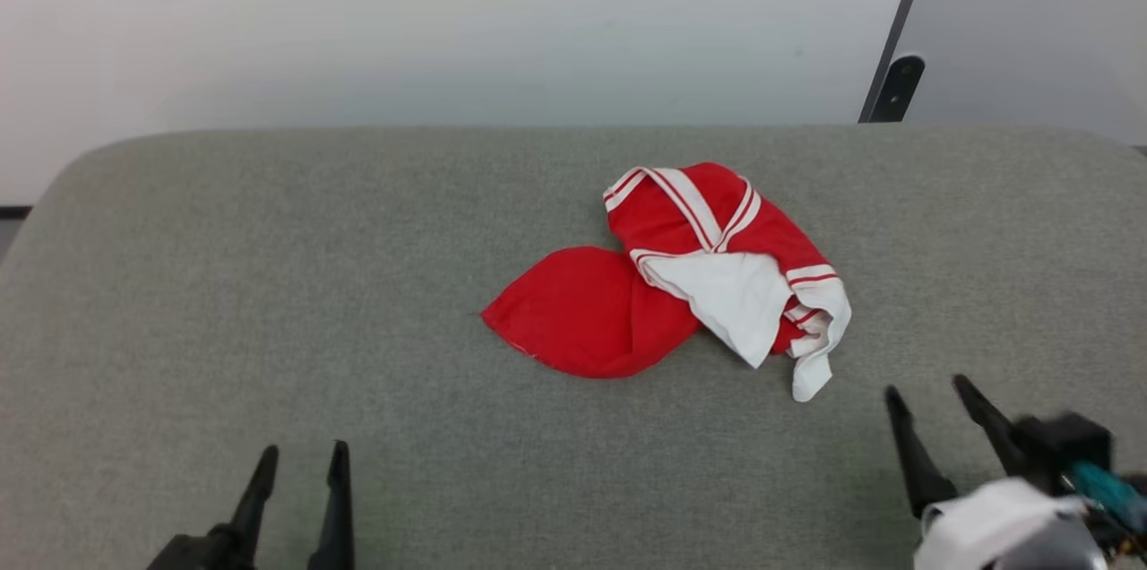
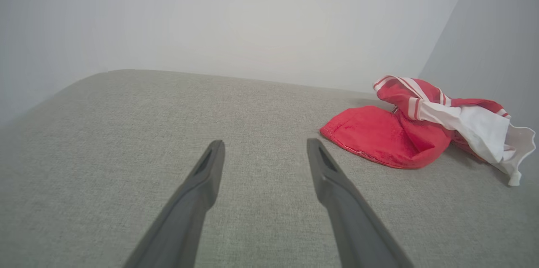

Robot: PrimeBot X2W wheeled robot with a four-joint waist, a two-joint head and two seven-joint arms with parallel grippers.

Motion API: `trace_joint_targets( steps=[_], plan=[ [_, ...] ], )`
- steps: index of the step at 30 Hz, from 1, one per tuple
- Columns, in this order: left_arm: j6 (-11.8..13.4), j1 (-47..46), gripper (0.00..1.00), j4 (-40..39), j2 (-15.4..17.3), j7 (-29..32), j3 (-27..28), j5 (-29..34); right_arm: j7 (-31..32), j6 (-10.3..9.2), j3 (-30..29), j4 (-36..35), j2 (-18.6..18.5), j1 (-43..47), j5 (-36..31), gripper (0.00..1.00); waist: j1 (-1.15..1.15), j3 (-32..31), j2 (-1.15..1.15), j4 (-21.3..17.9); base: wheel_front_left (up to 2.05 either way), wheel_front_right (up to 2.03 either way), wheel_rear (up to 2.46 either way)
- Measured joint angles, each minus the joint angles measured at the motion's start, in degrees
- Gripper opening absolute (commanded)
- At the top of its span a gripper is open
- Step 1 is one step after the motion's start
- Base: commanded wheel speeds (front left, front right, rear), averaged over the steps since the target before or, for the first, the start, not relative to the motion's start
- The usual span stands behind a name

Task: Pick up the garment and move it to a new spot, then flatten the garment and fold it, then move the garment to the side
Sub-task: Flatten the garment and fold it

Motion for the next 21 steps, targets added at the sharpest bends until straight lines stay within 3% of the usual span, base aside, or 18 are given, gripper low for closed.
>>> trace_joint_targets(
  steps=[6,12,19,20,21],
  plan=[
    [-0.52,-2.12,1.0,1.26,-1.76,0.0,-1.33,0.34,12.4,0.0,6.11,4.78,-5.24,-8.66,0.07,1.0,0.0,2.62,0.0,1.36,0.0,0.0,0.0],
    [-0.73,-5.15,1.0,2.71,-2.7,0.0,-2.34,0.31,25.63,0.01,10.63,8.15,-8.14,-15.97,2.27,1.0,0.0,5.82,0.0,3.07,0.0,0.0,0.0],
    [-0.74,-7.47,1.0,3.34,-3.14,0.0,-3.23,-0.33,31.82,0.01,13.83,8.99,-9.93,-19.36,2.69,1.0,0.0,9.08,0.0,5.17,0.0,0.0,0.0],
    [-0.78,-7.5,1.0,3.34,-3.14,0.0,-3.23,-0.42,32.06,0.01,13.76,9.11,-10.12,-19.42,2.58,0.98,0.0,9.46,0.0,5.4,0.0,0.0,0.0],
    [-0.78,-7.5,1.0,3.36,-3.14,0.0,-3.2,-0.54,32.07,0.01,13.76,9.2,-10.36,-19.46,2.29,0.78,0.0,9.82,0.0,5.6,0.0,0.0,0.0]
  ],
)
